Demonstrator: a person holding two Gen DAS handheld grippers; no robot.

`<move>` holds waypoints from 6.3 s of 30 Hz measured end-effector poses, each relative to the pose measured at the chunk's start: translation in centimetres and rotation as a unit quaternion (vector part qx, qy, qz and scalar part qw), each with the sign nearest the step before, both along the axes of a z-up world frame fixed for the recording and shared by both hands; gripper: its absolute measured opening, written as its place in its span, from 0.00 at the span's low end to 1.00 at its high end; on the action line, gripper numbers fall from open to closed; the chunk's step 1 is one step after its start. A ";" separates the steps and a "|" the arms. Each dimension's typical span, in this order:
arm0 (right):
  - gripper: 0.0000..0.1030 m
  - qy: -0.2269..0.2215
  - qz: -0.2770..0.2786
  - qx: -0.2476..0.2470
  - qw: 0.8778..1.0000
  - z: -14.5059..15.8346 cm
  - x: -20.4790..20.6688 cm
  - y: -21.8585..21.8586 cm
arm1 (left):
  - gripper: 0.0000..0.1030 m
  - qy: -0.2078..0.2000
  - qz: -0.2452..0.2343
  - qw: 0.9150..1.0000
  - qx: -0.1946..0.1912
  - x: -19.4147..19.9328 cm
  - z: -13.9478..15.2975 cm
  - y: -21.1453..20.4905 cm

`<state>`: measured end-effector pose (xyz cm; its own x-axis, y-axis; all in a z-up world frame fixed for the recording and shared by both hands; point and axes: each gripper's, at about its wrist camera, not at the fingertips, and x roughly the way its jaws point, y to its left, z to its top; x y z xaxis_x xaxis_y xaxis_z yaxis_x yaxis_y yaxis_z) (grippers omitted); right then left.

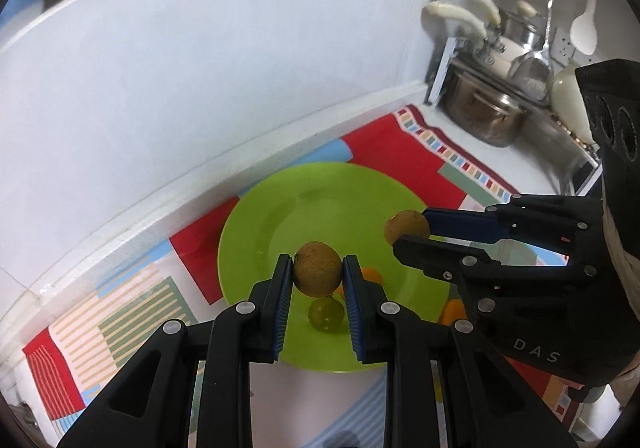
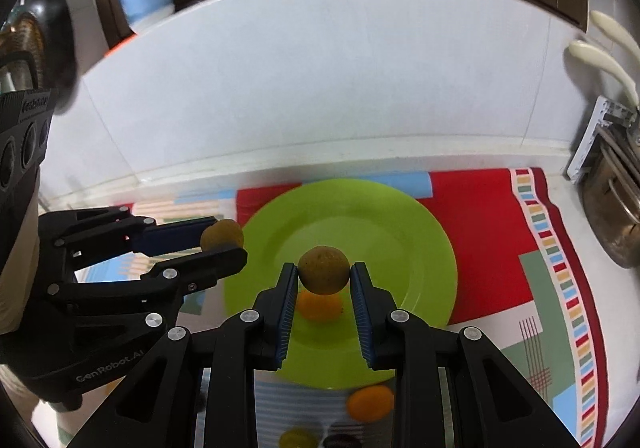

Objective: Organize fruits
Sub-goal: 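Carry the brown fruit onto the plate with the left tool while the right tool releases its own there, then withdraw both tools and reach toward the dark plum and green tomato, then grasp the dark plum with the left tool while the right tool grasps the green tomato, then carry the plum onto the green plate with the left tool while the right tool releases the tomato there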

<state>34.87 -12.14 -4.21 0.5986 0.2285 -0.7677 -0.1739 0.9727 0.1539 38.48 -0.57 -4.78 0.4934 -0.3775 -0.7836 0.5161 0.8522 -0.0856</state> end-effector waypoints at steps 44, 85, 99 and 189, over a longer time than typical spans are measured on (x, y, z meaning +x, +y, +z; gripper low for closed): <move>0.37 -0.037 -0.023 0.026 0.999 3.2 -6.8 -0.3 | 0.63 -0.084 0.057 0.995 0.001 -8.8 4.5 3.2; 0.37 0.000 -0.026 0.008 1.000 -2.4 -14.3 1.3 | 0.70 -0.041 0.104 0.993 0.029 -16.3 -2.6 5.6; 0.37 0.049 -0.032 0.016 0.998 -5.5 -12.8 0.9 | 0.68 0.005 0.091 0.995 0.036 -14.6 -5.8 4.8; 0.30 -0.085 -0.005 0.023 0.996 6.2 -8.0 0.6 | 0.28 -0.105 0.052 0.992 -0.040 -9.9 6.3 1.9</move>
